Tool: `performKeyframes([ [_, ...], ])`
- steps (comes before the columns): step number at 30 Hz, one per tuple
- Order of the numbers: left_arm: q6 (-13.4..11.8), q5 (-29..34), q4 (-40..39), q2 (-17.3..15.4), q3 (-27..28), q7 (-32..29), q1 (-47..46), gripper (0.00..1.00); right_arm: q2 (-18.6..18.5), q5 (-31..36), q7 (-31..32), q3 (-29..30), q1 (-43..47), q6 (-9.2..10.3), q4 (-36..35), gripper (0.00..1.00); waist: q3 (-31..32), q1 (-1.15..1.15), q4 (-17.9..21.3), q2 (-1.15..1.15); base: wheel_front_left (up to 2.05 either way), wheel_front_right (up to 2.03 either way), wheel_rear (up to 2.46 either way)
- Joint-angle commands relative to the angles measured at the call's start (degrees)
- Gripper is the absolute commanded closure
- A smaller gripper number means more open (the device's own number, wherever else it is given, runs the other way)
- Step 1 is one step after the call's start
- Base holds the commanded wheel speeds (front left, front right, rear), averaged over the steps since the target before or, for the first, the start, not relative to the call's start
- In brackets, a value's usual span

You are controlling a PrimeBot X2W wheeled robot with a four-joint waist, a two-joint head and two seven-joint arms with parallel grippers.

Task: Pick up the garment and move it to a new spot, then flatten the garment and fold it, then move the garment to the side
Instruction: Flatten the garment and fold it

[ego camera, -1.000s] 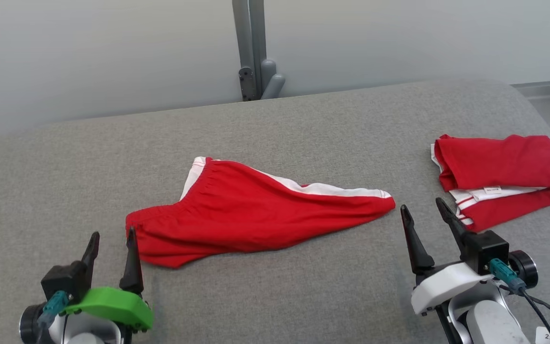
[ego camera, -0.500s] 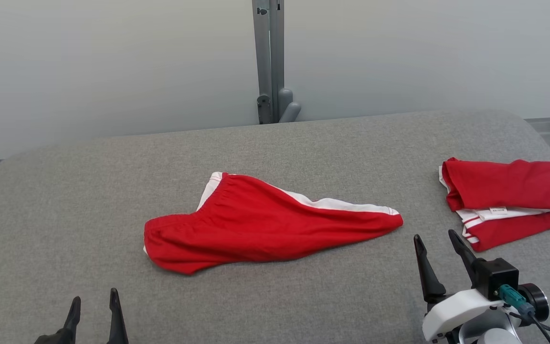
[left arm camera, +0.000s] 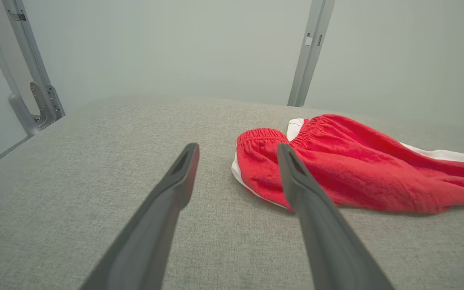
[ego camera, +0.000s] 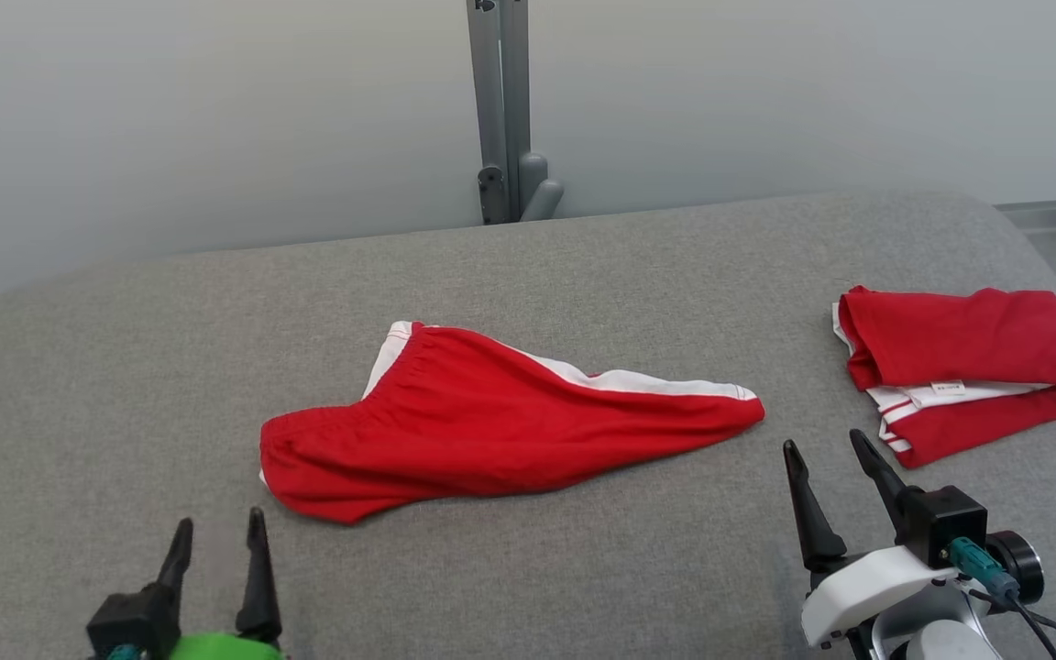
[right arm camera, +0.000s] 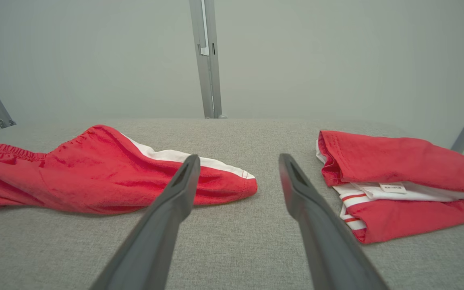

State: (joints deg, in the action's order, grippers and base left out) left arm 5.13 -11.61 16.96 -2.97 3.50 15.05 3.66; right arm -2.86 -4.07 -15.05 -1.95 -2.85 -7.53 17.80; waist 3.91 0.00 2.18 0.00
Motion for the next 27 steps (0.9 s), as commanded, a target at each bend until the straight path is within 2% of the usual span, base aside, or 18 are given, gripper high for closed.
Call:
performKeyframes([
  [1, 0.56, 0.20, 0.95, 0.03, -1.06, 0.12, -1.91, 0.00, -0.12, -0.50, -0.16, -0.26, -1.04, 0.09, -0.29, 0.00, -1.31, 0.00, 0.91, 0.00, 0.00, 0.00, 0.00],
  [9, 2.19, 0.45, 9.22, -0.15, -6.64, 0.12, -15.70, 0.00, -0.12, 0.24, -0.16, -2.51, -3.52, 0.08, -0.36, 0.00, -6.57, 0.00, 5.51, 0.00, 0.00, 0.00, 0.00],
  [13, 2.39, -1.05, 16.13, -2.02, -10.15, 0.06, -24.75, 0.00, -0.10, -0.22, -0.16, -3.34, -5.29, 0.08, -0.76, 0.00, -10.28, 0.00, 7.92, 0.00, 0.00, 0.00, 0.00],
  [17, 2.40, -5.13, 24.15, -4.71, -16.17, -0.22, -33.12, 0.00, -0.15, -0.62, -0.16, -3.79, -6.99, 0.09, -1.16, 0.00, -13.70, 0.00, 9.83, 0.00, 0.00, 0.00, 0.00],
  [21, 2.41, -10.16, 31.59, -7.30, -20.60, -3.26, -39.86, 0.00, -0.11, -1.27, -0.16, -4.41, -8.25, 0.09, -0.92, 0.00, -16.38, 0.00, 11.29, 0.00, 0.00, 0.00, 0.00],
  [27, 2.43, -17.67, 37.81, -9.00, -25.66, -8.95, -46.05, 0.00, -0.10, -1.89, -0.16, -5.26, -9.89, 0.09, -0.60, 0.00, -19.02, 0.00, 12.24, 0.00, 0.00, 0.00, 0.00],
])
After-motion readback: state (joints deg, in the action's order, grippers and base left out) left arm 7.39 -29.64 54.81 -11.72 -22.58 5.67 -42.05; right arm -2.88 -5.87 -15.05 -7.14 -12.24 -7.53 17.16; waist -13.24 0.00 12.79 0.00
